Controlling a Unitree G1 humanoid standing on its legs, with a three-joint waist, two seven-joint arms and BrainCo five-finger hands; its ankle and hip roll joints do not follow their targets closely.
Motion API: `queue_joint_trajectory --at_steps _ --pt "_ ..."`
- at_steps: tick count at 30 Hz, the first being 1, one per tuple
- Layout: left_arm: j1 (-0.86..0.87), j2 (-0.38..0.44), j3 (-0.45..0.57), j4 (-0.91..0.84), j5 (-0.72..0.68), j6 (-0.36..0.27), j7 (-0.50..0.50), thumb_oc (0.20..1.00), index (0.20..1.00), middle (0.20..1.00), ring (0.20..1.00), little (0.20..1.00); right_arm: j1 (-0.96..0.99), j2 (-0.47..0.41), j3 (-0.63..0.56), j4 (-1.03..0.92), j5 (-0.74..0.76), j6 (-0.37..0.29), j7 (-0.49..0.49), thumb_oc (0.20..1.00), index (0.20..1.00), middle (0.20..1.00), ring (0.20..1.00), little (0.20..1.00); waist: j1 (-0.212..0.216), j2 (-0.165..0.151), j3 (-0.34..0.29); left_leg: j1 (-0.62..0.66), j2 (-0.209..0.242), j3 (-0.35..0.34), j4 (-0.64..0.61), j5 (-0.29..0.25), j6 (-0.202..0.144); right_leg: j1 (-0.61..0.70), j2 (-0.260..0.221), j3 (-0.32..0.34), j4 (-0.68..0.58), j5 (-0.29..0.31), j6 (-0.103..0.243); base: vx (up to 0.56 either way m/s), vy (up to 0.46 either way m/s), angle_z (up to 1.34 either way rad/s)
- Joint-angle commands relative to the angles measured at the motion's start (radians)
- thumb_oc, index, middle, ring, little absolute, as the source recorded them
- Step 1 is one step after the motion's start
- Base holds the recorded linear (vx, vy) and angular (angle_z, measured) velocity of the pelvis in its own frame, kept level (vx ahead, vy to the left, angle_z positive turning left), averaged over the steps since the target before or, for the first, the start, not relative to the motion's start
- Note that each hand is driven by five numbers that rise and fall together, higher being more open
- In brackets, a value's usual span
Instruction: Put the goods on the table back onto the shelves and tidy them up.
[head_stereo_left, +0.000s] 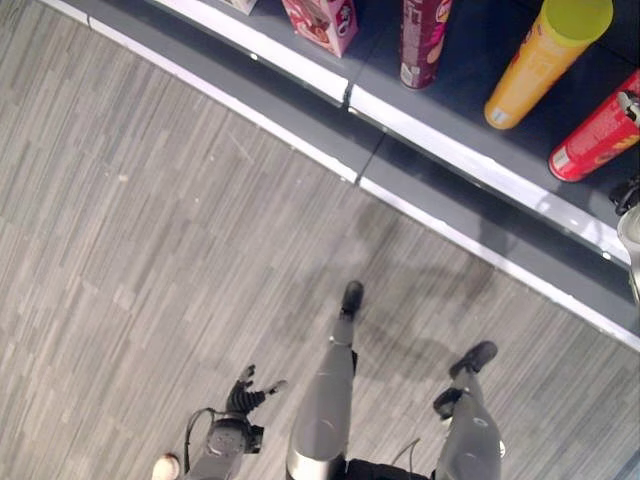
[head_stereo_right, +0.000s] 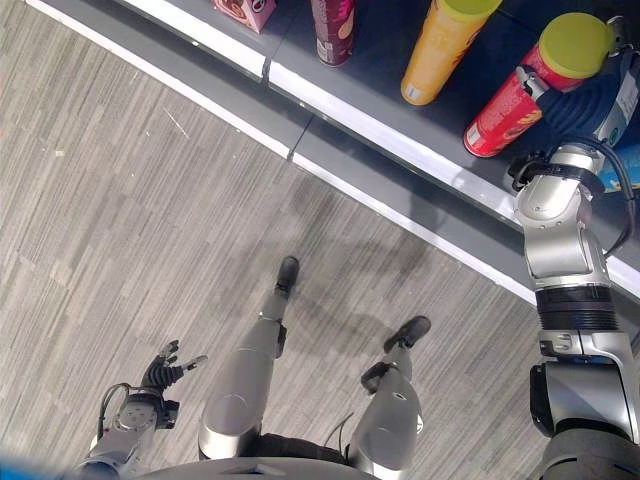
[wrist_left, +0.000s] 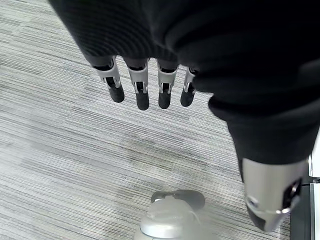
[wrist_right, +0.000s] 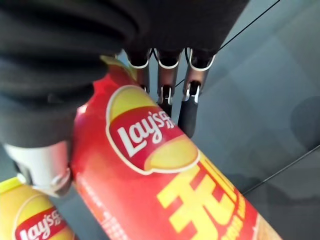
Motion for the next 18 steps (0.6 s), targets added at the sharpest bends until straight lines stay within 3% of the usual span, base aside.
queue_joint_trajectory --at_steps 1,18 --pt "0.005 0.026 -0.065 0.053 -0.023 -0.011 0.033 1.000 1.000 1.000 1.000 1.000 -0.030 -0.083 -0.025 0.018 0.000 -0.024 -0.043 0.200 0.200 0.200 0.200 0.200 0.004 0.000 -0.062 -0.007 -0.003 0.017 -0.087 -0.026 -0.007 -0.010 -0.068 0.073 0.140 -0.122 0.055 0.00 0.000 0.00" --pt "0.002 0.021 -0.070 0.060 -0.024 -0.014 0.040 1.000 1.000 1.000 1.000 1.000 -0.040 -0.073 -0.009 0.036 0.001 -0.019 -0.051 0.200 0.200 0.200 0.200 0.200 0.000 0.002 -0.061 -0.009 -0.001 0.017 -0.087 -0.024 -0.008 -0.018 -0.064 0.077 0.142 -0.123 0.055 0.00 0.000 0.00"
